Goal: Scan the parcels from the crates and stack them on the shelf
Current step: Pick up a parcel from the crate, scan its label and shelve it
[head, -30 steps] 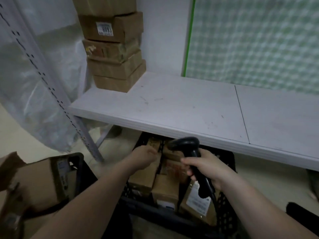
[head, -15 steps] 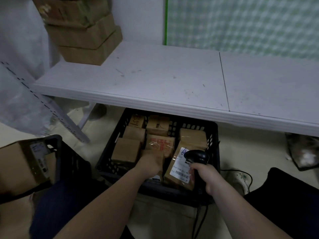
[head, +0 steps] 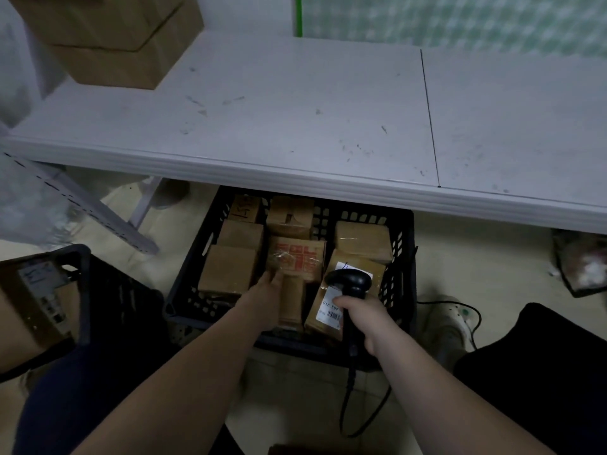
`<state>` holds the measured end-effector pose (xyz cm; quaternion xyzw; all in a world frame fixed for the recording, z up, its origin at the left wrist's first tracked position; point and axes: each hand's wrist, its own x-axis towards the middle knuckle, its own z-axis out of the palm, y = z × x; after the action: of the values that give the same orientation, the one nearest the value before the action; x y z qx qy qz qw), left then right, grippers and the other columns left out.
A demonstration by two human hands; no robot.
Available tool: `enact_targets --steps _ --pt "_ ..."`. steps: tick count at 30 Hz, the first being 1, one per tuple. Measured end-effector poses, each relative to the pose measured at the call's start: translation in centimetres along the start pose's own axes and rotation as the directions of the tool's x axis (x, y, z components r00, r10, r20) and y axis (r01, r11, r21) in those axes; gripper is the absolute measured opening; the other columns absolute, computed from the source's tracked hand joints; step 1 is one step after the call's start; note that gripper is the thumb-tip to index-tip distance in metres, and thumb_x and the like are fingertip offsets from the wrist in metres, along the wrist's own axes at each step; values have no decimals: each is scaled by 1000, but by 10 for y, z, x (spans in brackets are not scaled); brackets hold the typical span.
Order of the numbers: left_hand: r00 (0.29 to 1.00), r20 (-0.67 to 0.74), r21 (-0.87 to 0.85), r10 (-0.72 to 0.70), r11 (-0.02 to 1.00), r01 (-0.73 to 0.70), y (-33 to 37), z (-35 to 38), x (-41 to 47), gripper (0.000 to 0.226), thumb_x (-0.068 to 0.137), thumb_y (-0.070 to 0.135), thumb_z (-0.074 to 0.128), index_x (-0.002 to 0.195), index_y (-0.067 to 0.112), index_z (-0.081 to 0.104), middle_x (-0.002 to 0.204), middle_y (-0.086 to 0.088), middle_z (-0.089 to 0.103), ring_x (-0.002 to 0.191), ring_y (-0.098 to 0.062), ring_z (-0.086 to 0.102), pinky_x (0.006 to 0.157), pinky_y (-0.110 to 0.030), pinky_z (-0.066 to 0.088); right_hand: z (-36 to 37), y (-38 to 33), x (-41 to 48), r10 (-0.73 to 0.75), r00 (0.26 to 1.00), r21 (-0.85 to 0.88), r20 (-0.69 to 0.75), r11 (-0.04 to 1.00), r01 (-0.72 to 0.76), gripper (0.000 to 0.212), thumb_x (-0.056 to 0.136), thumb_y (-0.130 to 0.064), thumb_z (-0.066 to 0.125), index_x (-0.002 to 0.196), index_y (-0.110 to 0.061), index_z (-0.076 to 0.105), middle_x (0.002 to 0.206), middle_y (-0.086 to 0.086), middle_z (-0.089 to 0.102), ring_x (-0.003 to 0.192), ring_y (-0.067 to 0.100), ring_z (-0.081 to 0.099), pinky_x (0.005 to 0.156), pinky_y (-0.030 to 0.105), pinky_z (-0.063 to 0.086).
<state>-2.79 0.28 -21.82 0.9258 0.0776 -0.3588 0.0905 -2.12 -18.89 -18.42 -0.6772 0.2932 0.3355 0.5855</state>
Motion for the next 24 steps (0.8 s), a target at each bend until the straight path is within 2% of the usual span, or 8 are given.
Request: enact_targets --steps 2,5,8,10,13,15,21,24 --pt "1000 -14 84 -2 996 4 4 0 -3 96 88 13 63 154 16 -7 158 -11 9 136 -32 35 105 -42 42 3 0 2 -5 1000 -15 4 1000 5 25 83 -15 68 107 -11 64 100 13 69 94 32 66 91 48 53" --pt "997 -73 214 10 977 6 7 -3 -8 97 81 21 72 153 15 8 148 -5 22 131 -29 33 94 -39 49 4 0 5 -3 1000 -17 21 1000 4 33 83 -16 68 115 -11 61 104 12 67 95 30 65 91 45 53" --pt "994 -101 231 38 973 -13 3 -8 -14 98 70 39 78 147 17 22 142 -2 26 129 -26 28 88 -38 50 2 -4 3 6 1000 14 31 1000 -6 25 85 -13 66 110 -9 63 91 10 66 81 25 62 75 36 52" --pt "985 -165 189 52 982 -21 0 -16 -19 100 67 48 77 147 18 24 142 -2 28 130 -25 28 95 -40 45 -1 -9 -1 10 999 43 43 999 -12 20 88 -13 64 108 -8 62 88 10 66 75 23 61 67 34 50" --pt "966 -253 15 51 999 -49 -5 -38 -32 106 63 51 76 148 18 22 145 -3 29 135 -26 27 109 -44 34 -4 -16 -10 -18 998 71 57 997 14 19 89 -13 64 106 -7 60 84 11 64 69 22 60 60 31 49" --pt "959 -283 -174 23 982 -75 -10 -54 -45 106 61 47 78 148 17 25 142 -4 33 134 -28 29 109 -45 35 -4 -21 -17 -40 998 103 52 994 35 16 89 -13 64 103 -6 60 82 11 62 68 22 59 59 32 50" --pt "865 -491 -540 -108 817 -204 -36 -84 -98 95 50 45 77 135 22 44 120 0 41 112 -21 45 89 -34 45 3 -28 -42 -120 990 178 78 978 105 17 89 -16 65 101 -4 62 74 14 61 61 24 58 60 32 50" --pt "809 -528 -743 -259 602 -292 -49 -93 -125 77 61 31 84 129 20 51 114 -2 51 95 -16 53 71 -28 48 5 -32 -59 -158 983 196 92 971 137 22 88 -17 66 106 -5 61 73 12 60 59 23 57 57 30 50"
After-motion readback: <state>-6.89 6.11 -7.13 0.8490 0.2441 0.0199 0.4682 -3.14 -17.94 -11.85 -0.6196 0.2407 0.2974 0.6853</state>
